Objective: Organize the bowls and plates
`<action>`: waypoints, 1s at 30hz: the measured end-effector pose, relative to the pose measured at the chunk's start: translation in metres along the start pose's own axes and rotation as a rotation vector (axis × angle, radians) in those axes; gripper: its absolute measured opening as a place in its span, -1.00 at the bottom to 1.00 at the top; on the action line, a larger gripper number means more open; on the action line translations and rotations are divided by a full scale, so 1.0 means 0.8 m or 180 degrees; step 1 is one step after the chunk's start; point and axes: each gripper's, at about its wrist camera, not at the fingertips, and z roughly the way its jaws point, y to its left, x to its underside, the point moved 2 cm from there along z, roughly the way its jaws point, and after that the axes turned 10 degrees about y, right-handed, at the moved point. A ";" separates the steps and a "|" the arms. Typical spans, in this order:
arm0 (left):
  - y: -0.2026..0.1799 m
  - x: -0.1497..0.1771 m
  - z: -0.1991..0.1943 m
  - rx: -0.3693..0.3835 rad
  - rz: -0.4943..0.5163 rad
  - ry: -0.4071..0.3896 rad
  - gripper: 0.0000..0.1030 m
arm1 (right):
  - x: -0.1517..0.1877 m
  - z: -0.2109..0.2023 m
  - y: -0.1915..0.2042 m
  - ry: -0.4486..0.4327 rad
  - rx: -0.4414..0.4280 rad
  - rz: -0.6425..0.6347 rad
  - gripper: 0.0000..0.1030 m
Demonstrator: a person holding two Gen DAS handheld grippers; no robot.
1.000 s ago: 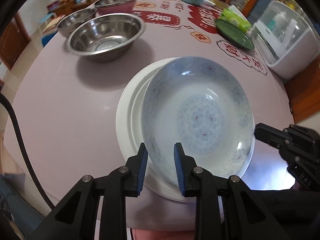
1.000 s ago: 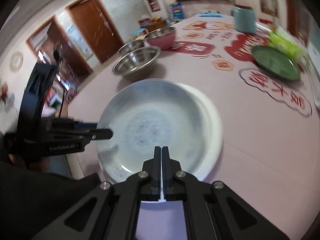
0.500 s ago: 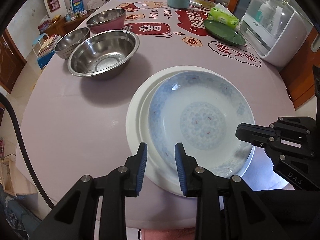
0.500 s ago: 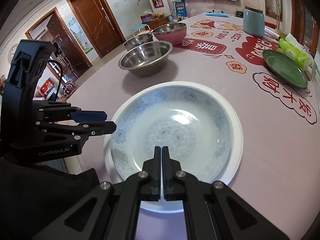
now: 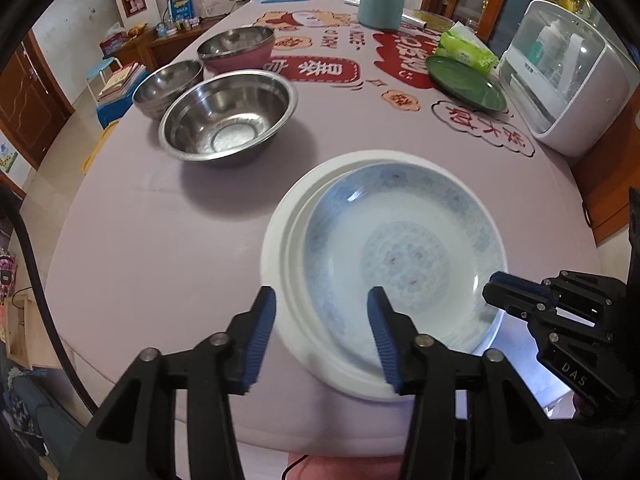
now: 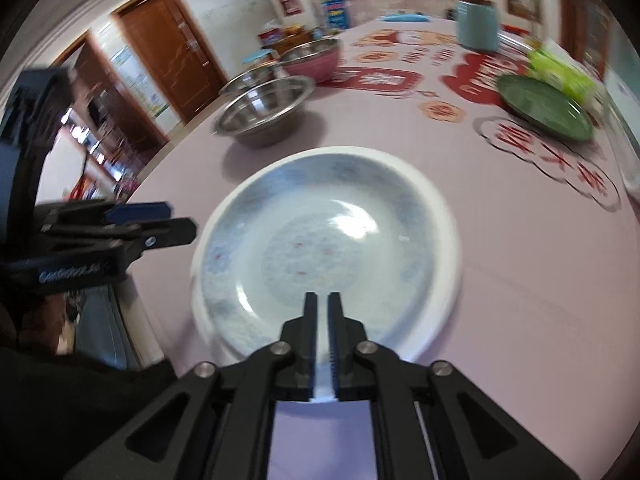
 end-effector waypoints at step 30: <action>-0.133 -0.194 -0.047 0.0133 -0.0259 -0.0157 0.35 | -0.116 -0.123 -0.216 -0.1066 0.0473 0.1254 0.23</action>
